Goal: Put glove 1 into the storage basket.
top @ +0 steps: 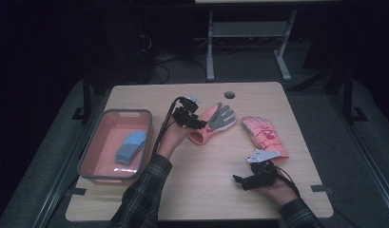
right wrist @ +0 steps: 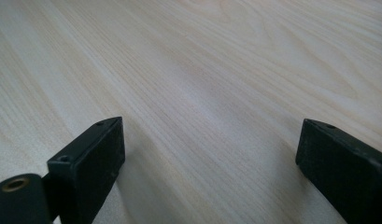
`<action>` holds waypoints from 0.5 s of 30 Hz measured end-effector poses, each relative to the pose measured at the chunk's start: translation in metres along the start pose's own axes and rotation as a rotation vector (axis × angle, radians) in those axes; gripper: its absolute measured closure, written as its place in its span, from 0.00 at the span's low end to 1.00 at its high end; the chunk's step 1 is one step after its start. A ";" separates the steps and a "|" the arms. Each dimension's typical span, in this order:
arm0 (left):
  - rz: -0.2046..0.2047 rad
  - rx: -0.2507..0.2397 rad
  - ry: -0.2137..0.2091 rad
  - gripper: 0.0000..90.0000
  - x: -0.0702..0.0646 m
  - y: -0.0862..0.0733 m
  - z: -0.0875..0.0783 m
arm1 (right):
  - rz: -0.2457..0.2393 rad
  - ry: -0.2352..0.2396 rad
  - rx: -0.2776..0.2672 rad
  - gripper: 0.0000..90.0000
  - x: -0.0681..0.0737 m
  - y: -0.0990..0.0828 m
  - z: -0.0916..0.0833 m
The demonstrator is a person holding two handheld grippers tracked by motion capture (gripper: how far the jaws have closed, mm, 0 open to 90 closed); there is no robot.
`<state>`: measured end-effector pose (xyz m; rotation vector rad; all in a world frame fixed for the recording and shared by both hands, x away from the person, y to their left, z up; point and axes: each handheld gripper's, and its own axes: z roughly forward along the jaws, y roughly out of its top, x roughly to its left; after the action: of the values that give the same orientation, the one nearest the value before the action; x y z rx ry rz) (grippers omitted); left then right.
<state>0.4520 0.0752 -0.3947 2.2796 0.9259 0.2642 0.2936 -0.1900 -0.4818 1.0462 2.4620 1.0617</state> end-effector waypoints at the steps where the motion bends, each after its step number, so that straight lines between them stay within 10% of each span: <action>1: -0.010 -0.006 0.002 0.55 0.000 0.002 0.006 | 0.000 0.000 0.000 0.09 0.000 0.000 0.000; 15: -0.016 0.067 0.007 0.63 0.014 0.012 0.052 | 0.001 0.000 0.002 0.09 0.000 0.000 0.000</action>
<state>0.4905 0.0524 -0.4279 2.3326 0.9697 0.2370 0.2935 -0.1900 -0.4818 1.0485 2.4637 1.0594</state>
